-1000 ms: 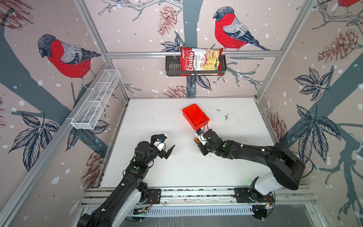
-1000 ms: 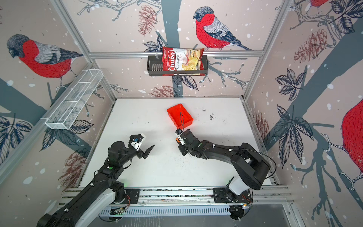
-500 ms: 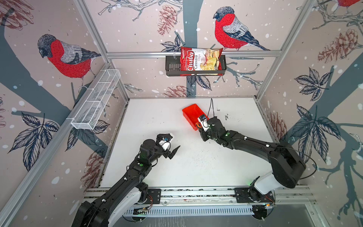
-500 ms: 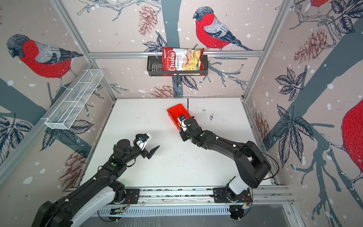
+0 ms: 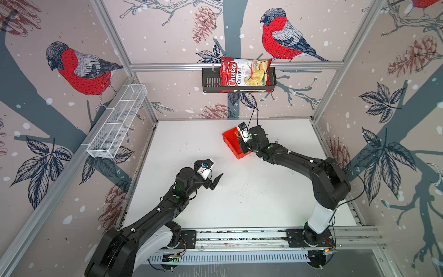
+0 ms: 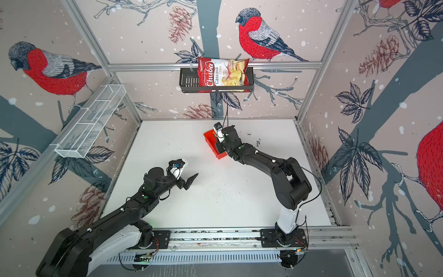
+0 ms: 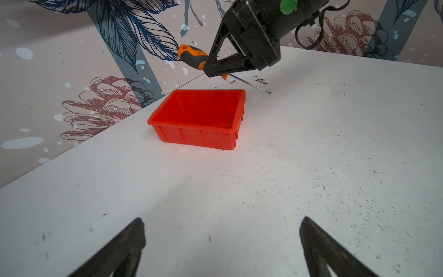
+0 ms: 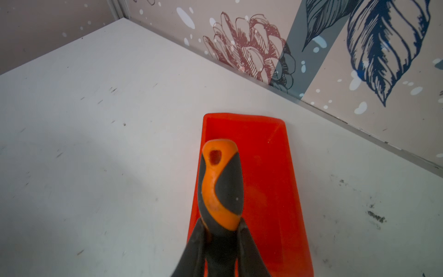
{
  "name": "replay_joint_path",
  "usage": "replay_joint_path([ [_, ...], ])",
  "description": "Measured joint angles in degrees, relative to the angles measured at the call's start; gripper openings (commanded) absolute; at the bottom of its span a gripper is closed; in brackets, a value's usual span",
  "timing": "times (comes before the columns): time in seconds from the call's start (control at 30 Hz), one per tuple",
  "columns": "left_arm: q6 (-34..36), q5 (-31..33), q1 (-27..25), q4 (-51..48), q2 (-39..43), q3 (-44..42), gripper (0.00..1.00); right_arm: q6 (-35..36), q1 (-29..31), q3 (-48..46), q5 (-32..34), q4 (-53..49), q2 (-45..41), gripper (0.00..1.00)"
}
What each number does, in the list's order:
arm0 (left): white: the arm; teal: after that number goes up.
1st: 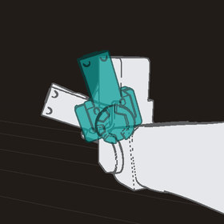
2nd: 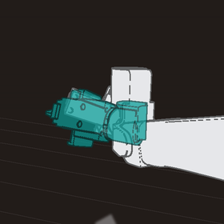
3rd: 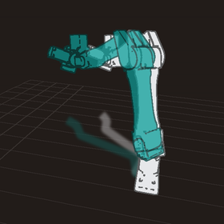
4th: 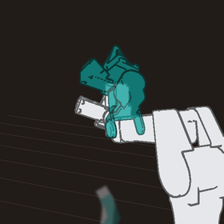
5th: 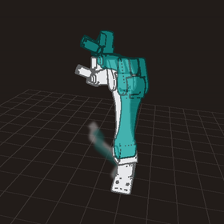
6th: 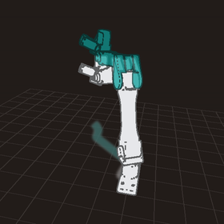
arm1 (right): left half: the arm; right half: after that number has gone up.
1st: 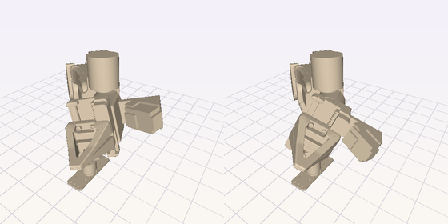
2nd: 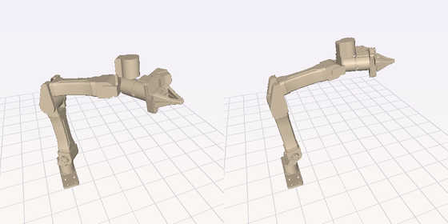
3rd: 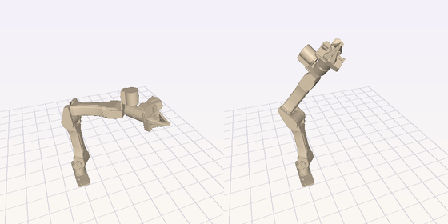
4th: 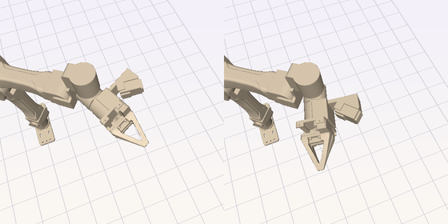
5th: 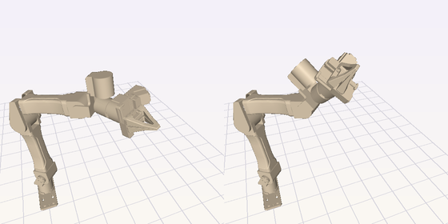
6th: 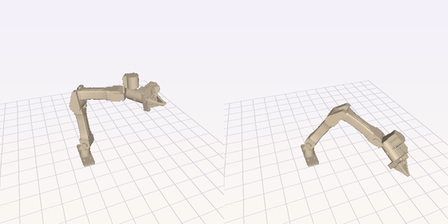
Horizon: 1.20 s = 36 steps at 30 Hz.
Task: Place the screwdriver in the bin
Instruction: 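Lift the screwdriver with the right gripper and carry it over the red bin, then lower the screwdriver into the red bin and open the right gripper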
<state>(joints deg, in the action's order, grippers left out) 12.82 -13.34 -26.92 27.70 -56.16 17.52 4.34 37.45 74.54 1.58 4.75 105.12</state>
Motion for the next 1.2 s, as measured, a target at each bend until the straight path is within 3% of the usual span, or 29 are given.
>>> replay_joint_path([
  [0.47,-1.9,0.3,0.0,6.2,-9.2,4.3,0.99,-1.3,-3.2,15.3,-1.4,1.4,15.0,0.11],
  [1.2,-1.9,0.0,0.0,6.2,-9.0,4.7,0.99,-1.5,-4.5,17.4,-1.9,0.7,24.6,0.11],
])
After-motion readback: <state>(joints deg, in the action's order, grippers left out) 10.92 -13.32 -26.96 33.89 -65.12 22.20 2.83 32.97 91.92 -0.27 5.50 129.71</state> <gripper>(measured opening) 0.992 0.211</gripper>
